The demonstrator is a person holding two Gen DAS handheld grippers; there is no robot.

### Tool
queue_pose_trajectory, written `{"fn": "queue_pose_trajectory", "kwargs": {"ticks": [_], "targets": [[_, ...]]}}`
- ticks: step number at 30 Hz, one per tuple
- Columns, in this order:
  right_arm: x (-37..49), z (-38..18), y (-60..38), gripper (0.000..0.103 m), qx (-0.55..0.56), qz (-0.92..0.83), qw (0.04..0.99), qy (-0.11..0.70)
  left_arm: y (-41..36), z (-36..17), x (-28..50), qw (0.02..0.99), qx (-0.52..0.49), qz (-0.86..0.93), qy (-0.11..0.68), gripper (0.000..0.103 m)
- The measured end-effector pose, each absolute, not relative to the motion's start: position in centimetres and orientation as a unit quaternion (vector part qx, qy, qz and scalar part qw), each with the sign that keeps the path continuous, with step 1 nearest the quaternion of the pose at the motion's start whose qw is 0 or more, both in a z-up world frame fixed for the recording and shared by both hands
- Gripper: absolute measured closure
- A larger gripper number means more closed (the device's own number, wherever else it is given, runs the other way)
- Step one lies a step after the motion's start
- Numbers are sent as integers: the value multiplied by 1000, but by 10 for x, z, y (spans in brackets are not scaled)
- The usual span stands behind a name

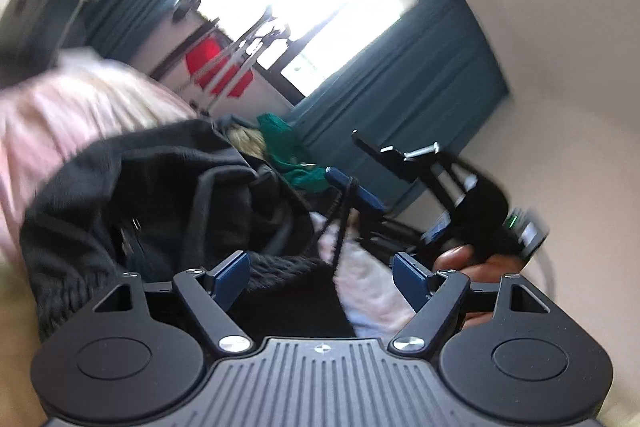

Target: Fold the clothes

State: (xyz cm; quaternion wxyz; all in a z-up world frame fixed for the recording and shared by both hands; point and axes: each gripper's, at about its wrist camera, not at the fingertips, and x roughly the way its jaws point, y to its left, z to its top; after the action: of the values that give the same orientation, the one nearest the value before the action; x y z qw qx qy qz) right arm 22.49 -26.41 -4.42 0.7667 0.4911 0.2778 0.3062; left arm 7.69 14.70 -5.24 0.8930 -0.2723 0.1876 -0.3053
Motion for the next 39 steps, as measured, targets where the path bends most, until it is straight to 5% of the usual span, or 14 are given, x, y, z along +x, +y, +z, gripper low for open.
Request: {"fn": "queue_pose_trajectory", "kwargs": {"ticks": [13,22,31,39], "targets": [[216,-160,-345,69,560,183,722,361,55,-85,74,939,73,-219,254,60],[192,-121,-326,70,420,198,781,418,78,-92,101,946,-47,-190,258,82],[114,-75,-343,63,354,130,872,311,109,-72,99,942,-147,-181,243,84],[69,-86,-285,62,276,221,862,364,106,-73,100,941,-147,-179,247,84]]}}
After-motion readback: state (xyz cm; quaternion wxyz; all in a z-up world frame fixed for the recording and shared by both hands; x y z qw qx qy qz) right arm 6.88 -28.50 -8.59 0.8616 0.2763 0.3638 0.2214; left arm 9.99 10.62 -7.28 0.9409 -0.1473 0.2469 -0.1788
